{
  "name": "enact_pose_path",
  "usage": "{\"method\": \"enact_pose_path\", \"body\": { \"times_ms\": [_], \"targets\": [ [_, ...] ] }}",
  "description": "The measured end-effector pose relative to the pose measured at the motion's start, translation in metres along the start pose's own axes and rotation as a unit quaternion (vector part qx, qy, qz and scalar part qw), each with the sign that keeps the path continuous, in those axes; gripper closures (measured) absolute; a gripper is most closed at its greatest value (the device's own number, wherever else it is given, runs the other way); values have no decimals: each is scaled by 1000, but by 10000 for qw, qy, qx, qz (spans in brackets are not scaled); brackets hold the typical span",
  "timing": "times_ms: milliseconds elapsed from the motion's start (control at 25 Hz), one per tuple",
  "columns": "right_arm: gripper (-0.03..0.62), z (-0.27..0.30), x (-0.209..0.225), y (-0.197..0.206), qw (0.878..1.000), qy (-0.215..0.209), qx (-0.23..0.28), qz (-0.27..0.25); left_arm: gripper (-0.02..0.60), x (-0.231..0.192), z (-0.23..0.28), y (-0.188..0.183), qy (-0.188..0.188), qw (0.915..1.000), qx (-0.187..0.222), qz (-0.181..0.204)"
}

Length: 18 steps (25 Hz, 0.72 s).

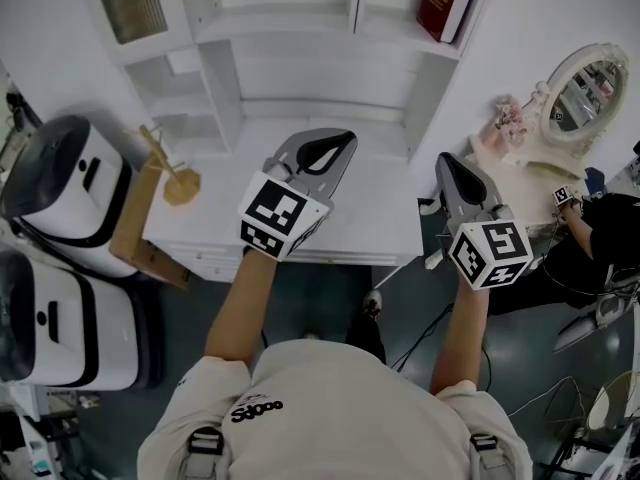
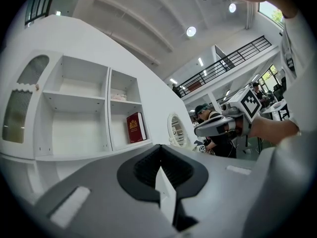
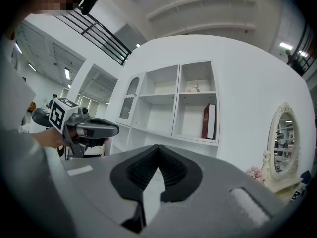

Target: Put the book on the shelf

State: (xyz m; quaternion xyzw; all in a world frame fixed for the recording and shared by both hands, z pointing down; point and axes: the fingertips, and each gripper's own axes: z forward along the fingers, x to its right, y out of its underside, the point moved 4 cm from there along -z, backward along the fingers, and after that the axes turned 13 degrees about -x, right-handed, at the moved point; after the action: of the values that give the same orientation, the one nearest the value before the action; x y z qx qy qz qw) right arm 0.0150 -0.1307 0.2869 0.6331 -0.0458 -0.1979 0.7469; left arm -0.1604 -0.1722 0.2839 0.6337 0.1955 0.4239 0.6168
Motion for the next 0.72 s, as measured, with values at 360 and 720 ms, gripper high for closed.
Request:
{"method": "enact_pose_path", "body": {
  "times_ms": [360,720],
  "targets": [
    [592,-3,-4,1,10000,-62,-3,-31,565,2,-5,1,-42,10000,22,-36],
    [592,-1,-6,3,9999,-131,-66,-57,565,4,-3,6,-2,9999,-20,-121]
  ]
}}
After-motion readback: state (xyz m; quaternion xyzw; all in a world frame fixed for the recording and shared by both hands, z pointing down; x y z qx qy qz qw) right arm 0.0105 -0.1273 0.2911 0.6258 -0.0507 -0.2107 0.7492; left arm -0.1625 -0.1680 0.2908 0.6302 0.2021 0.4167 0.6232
